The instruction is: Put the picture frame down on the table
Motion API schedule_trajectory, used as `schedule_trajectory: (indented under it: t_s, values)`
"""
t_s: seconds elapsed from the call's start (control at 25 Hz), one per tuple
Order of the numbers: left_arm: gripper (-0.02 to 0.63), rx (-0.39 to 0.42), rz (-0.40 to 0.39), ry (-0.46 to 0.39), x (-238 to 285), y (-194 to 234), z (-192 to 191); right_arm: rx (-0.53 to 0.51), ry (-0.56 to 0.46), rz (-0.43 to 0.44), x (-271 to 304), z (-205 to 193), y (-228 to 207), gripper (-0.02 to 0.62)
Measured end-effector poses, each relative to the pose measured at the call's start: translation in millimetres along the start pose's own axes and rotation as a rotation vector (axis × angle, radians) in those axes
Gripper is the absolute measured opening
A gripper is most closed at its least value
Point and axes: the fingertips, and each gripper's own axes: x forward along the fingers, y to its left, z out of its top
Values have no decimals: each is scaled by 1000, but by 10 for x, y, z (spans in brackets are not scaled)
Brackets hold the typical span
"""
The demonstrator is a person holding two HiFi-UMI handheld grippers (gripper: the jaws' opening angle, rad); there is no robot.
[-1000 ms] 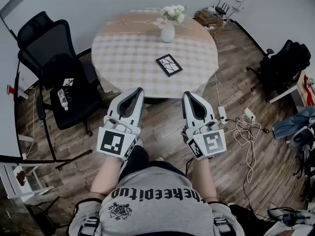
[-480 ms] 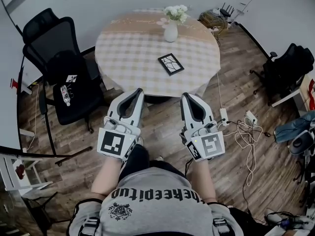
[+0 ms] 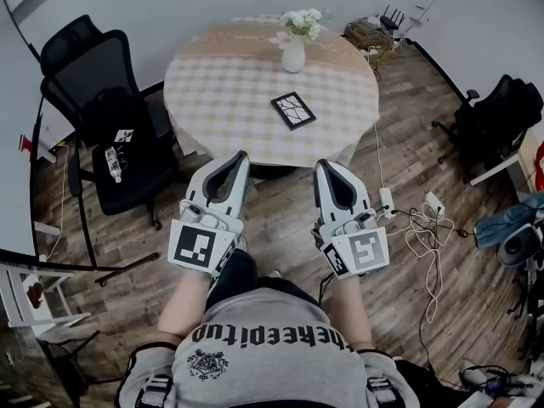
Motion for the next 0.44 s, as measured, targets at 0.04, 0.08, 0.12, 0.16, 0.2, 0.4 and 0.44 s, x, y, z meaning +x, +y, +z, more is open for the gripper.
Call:
schedule_trajectory:
  t_s: [0.04,0.08,0.12,0.16,0.2,0.4,0.44]
  values:
    - [17,1,0,-1,0,-11,8,0,-1,0,-12,4,-5,6]
    - [17,2,1,-2,-2,-21,15,0,-2,-1,-24,6,-8,6]
    - [17,3,2,-3,-5,-29,19,1,-2,-1,-35,5,-10,6]
    - [17,4,3,-3,-7,-34,21,2,-3,-1,-43,4,-12,6]
    - [17,6,4,-2,-6,-37,22,3,-4,0,-48,4,-16,6]
    - [16,10,7,-3,26,-65,30,12,-9,0,-67,12,-64,6]
    - [17,11,7,-2,33,-73,31,15,-10,0,-71,13,-75,6]
